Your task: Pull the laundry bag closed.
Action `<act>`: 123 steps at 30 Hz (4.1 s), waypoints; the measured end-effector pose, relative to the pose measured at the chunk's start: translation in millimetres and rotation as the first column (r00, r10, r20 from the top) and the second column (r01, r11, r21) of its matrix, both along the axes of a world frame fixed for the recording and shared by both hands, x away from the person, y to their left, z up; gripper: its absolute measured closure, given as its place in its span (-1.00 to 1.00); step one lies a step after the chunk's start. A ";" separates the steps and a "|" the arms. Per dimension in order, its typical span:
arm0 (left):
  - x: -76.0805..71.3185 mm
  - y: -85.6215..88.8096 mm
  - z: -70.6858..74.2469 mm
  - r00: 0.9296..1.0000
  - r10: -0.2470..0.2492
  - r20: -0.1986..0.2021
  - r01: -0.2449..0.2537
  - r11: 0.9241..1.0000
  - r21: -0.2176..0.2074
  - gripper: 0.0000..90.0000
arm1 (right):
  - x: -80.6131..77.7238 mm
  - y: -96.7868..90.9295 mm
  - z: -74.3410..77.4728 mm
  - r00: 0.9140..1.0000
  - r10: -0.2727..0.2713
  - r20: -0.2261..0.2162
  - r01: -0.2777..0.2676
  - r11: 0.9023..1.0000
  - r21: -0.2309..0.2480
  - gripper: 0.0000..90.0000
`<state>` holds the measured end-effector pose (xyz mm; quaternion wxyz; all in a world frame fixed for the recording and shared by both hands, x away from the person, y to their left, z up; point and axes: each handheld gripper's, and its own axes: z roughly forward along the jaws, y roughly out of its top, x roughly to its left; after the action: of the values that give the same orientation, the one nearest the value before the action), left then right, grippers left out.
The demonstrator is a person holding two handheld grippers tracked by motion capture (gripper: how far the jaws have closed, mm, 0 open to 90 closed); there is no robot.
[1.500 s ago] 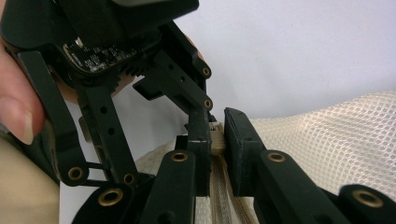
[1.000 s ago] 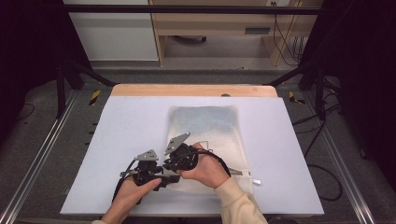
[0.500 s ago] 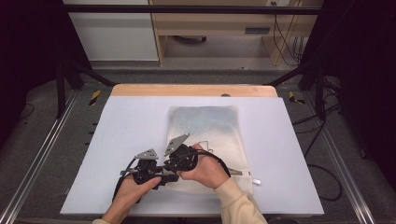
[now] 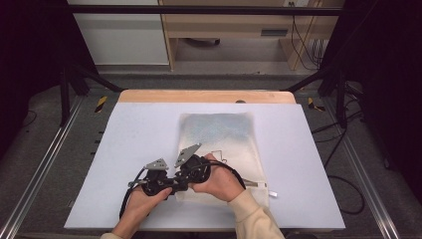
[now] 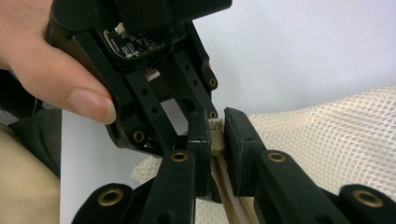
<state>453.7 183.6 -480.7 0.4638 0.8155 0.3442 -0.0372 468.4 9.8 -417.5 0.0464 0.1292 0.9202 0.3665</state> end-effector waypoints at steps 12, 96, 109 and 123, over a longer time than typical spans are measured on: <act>0.3 1.1 0.1 1.000 0.000 0.004 0.000 1.000 0.015 0.86 | -0.2 -2.7 -0.4 1.000 0.019 0.009 -0.019 1.000 -0.018 0.81; -3.3 0.7 4.7 0.999 -0.002 0.032 0.002 1.000 0.009 0.87 | 4.7 -44.1 -12.5 0.998 -0.052 -0.035 0.049 0.996 -0.080 0.82; -4.7 -2.3 3.3 0.999 -0.007 0.033 0.007 1.000 0.007 0.87 | 4.0 -48.4 -13.7 0.997 -0.055 -0.048 0.051 0.996 -0.075 0.82; -4.9 -2.3 3.3 1.000 -0.010 0.025 0.010 1.000 -0.001 0.87 | 3.4 -58.7 -14.5 0.995 -0.083 -0.053 0.079 0.994 -0.081 0.82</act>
<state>448.8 181.2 -477.4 0.4683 0.8174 0.3342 -0.0298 471.8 -48.8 -432.0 0.0404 0.1748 0.9289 0.3238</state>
